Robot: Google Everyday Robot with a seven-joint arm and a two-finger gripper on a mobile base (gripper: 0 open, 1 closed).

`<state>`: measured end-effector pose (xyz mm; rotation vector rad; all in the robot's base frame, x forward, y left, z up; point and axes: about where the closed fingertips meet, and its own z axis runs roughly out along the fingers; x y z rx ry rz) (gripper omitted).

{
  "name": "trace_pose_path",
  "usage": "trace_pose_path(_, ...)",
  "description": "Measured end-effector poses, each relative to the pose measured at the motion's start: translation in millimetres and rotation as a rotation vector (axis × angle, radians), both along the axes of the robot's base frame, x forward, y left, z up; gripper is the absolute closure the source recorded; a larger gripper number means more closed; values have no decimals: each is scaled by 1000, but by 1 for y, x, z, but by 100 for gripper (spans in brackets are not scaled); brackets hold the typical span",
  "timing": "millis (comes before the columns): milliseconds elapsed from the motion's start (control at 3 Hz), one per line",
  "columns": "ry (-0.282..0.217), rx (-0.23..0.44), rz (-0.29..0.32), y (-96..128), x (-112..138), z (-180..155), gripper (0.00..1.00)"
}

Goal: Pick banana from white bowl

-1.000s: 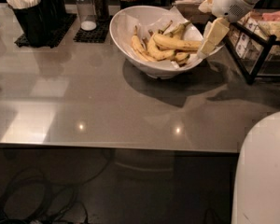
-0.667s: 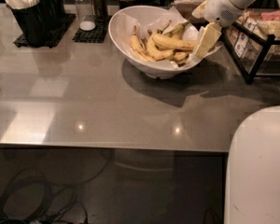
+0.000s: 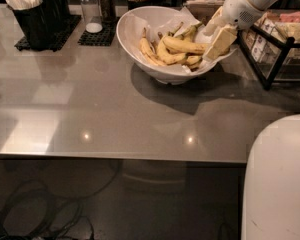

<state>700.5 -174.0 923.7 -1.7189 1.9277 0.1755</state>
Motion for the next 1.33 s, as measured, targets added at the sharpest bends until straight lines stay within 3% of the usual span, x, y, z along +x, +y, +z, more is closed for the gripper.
trace_pose_path(333, 0, 0, 0, 0, 0, 0, 54)
trace_pose_path(1333, 0, 2, 1, 2, 2, -2, 44)
